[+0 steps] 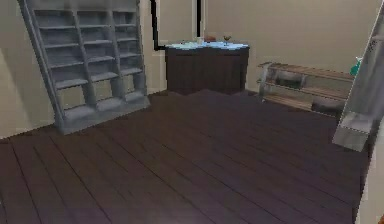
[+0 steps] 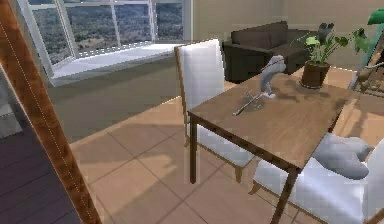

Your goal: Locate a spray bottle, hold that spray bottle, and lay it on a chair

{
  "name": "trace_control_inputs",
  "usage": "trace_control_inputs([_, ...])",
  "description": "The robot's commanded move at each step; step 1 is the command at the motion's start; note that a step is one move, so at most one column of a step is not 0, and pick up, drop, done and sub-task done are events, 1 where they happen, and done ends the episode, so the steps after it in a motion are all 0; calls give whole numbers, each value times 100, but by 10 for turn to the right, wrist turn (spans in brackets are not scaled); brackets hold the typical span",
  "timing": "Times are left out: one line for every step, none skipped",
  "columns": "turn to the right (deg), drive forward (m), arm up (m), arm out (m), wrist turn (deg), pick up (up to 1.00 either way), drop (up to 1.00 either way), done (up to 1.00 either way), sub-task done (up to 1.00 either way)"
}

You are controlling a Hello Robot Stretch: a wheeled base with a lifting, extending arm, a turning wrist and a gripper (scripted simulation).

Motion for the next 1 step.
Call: trace_control_inputs([30,0,0,0,0,0,0,0,0])
